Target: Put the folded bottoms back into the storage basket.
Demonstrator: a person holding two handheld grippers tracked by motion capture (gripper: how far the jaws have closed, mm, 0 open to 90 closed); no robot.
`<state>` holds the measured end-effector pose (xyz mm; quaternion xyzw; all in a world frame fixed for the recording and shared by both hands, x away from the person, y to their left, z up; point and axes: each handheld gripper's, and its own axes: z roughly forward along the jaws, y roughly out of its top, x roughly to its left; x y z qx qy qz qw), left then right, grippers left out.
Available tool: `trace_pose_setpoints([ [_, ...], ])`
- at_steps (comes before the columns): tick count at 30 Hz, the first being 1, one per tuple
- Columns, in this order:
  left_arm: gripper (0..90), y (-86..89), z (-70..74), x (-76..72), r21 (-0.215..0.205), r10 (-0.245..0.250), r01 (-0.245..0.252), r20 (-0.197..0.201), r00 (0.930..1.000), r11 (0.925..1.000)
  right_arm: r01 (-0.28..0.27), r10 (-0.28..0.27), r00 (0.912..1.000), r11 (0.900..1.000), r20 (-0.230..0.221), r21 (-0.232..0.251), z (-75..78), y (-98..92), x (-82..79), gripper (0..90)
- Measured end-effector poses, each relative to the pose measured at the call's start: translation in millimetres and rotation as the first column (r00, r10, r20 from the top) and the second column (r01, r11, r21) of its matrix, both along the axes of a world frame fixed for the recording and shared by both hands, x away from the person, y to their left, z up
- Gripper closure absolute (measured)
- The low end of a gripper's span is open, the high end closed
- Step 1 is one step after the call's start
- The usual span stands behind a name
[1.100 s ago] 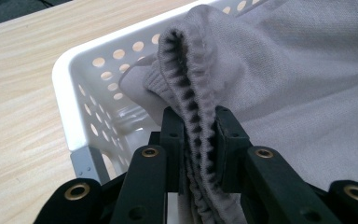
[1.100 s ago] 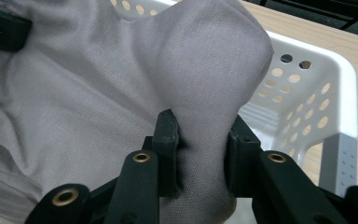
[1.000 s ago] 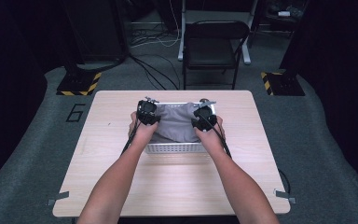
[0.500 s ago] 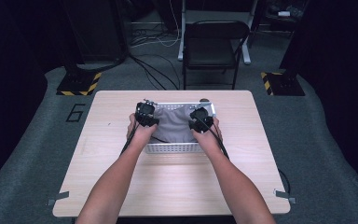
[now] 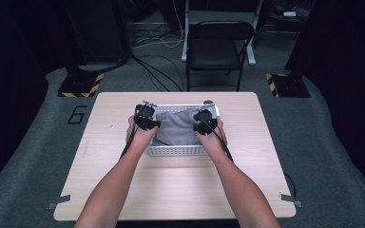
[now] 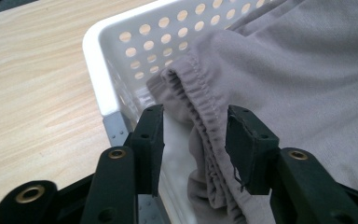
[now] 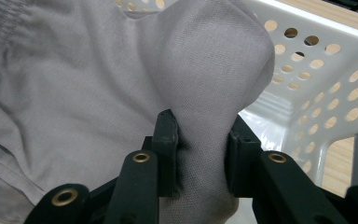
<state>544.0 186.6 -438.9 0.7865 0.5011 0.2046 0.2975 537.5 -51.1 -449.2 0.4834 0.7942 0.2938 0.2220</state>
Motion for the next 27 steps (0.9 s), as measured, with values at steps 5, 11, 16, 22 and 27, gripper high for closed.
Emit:
trace_pose_setpoints([
  [5,55.9,2.0,1.0,-2.5,-0.012,0.007,-0.007,0.006,1.0,0.9999,-0.004,0.004,0.9998,1.0,-0.019,-0.02,-4.4,-2.7,3.5,68.0],
  [11,55.8,3.2,1.4,-3.9,-0.018,0.007,-0.006,0.006,1.0,0.9998,0.006,-0.007,0.9992,0.999,-0.04,-0.031,-6.1,-5.5,6.1,67.3],
  [16,55.5,4.8,2.3,-4.6,-0.015,-0.001,0.001,0.015,0.9999,0.9999,0.017,-0.019,0.9986,0.999,-0.049,-0.032,-6.1,-7.5,7.1,62.0],
  [22,54.8,6.1,3.4,-4.9,-0.015,-0.002,0.002,0.016,0.9999,0.9999,0.033,-0.034,0.9988,0.999,-0.035,-0.028,-1.9,-15.4,8.3,58.4],
  [27,53.9,6.3,3.6,-4.9,-0.015,-0.002,0.003,0.017,0.9998,0.9999,0.035,-0.035,0.9992,0.999,-0.019,-0.023,3.9,-20.1,7.5,58.3],
])
